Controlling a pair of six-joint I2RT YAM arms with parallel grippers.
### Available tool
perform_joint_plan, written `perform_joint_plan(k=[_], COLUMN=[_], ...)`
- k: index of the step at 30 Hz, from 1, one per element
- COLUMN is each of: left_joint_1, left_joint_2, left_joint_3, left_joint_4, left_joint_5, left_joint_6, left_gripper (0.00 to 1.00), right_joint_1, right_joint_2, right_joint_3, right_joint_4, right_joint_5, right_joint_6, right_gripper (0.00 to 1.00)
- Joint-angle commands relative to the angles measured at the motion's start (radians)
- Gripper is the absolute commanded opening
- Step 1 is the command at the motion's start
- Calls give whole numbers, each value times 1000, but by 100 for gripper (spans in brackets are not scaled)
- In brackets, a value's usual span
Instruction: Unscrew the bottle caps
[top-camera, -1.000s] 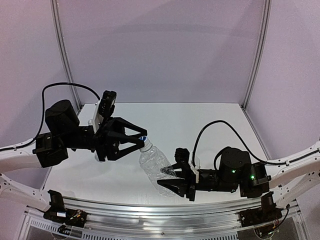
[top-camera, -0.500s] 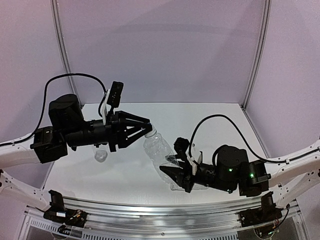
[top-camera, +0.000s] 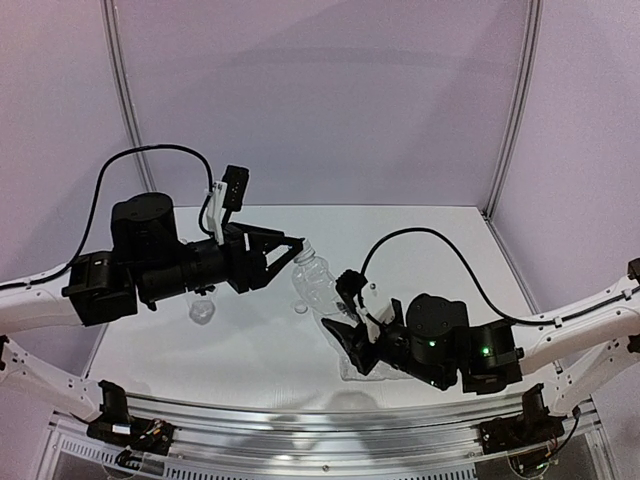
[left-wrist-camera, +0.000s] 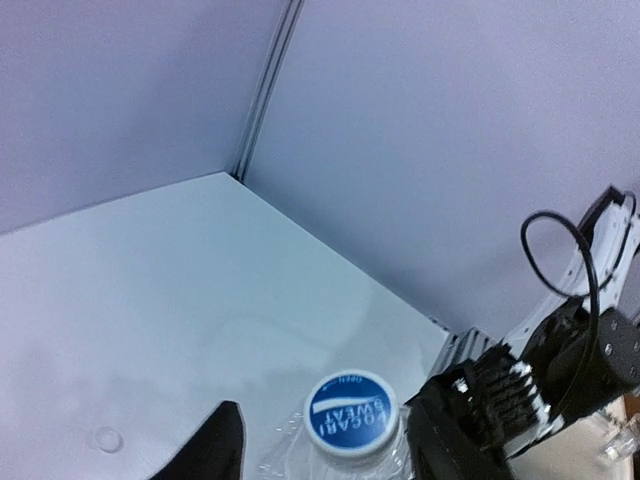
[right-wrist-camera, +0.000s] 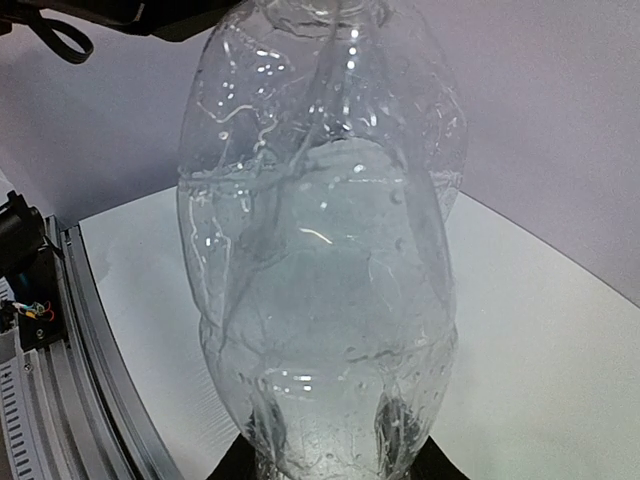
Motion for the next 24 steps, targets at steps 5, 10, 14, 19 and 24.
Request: perform_joint_plan(k=[5, 10, 14, 19, 24], left_joint_1=[6, 12, 13, 13, 13], left_joint_2=[-194, -305, -312, -242, -168], left_joint_3=[-120, -193, -214, -200, -181], left_joint_4=[49, 119, 185, 244, 280], left_joint_5=[42, 208, 407, 554, 595], left_joint_6=[202, 272, 276, 257, 233], left_gripper=[91, 99, 99, 97, 91], right_joint_1=[-2, -1, -3, -4, -3], right_joint_2=[-95, -170, -208, -220, -203], right_joint_3=[-31, -91, -123, -128, -120], right_joint_4=[19, 79, 109, 113, 108], right_joint_5=[-123, -327, -494, -612, -649], right_joint_6=[14, -11, -13, -4, -10], right_gripper=[35, 36, 36, 36, 36])
